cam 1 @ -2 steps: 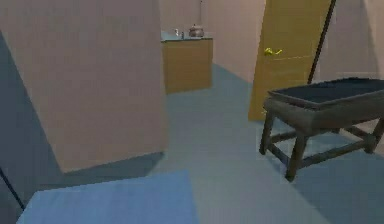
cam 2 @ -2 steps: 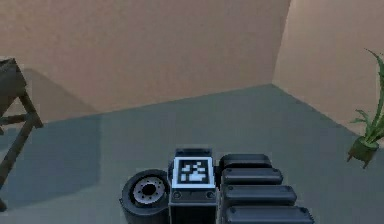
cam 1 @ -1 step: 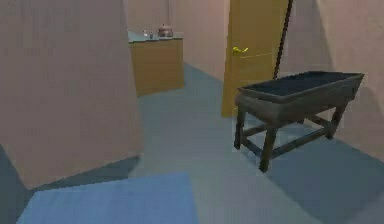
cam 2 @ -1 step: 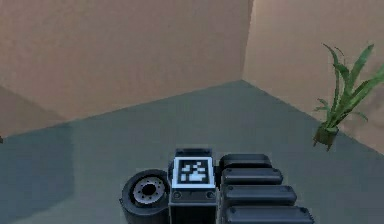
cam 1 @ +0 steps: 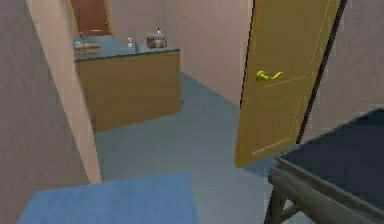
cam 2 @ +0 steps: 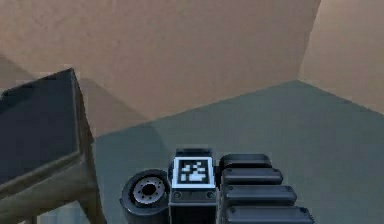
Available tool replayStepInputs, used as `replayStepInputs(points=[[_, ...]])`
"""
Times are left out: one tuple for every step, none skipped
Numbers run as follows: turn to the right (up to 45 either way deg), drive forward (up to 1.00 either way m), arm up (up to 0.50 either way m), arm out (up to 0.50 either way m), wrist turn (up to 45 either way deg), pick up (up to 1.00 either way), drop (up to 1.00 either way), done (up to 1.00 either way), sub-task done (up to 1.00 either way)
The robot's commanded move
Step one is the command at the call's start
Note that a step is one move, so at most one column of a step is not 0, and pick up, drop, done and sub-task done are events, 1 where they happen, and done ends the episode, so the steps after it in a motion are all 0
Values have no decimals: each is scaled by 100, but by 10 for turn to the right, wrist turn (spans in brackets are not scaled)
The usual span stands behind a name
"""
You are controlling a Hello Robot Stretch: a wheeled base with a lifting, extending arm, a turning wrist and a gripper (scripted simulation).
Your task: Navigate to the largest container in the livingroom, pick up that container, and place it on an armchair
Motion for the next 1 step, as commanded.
replayStepInputs(points=[[30, 0, 0, 0, 0, 0, 0, 0, 0]])
